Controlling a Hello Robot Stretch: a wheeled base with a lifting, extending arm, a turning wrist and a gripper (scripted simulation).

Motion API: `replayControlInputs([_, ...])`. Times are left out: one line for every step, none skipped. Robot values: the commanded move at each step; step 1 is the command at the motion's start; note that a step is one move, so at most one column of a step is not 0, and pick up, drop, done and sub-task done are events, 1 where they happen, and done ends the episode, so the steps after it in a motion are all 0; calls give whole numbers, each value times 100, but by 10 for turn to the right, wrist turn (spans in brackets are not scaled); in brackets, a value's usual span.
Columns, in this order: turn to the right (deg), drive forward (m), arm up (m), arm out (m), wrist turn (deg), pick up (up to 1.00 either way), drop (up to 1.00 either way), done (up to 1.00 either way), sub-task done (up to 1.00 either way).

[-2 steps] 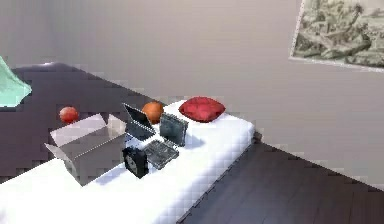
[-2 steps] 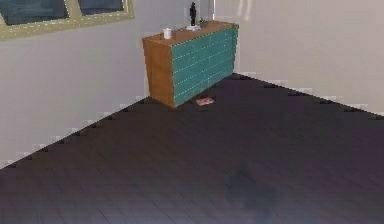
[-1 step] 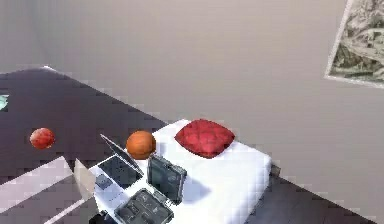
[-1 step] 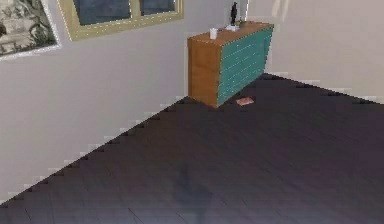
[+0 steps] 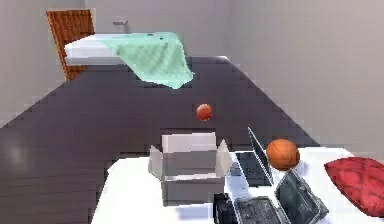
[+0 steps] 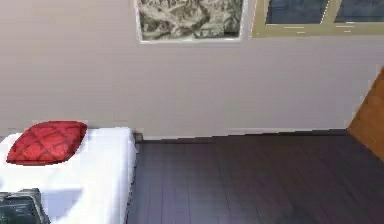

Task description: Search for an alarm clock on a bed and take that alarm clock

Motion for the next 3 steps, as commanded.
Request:
replayControlInputs([-450, 0, 0, 0, 0, 0, 0, 0, 0])
replayControlInputs([-270, 0, 0, 0, 0, 0, 0, 0, 0])
replayControlInputs([0, 0, 40, 0, 0, 0, 0, 0, 0])
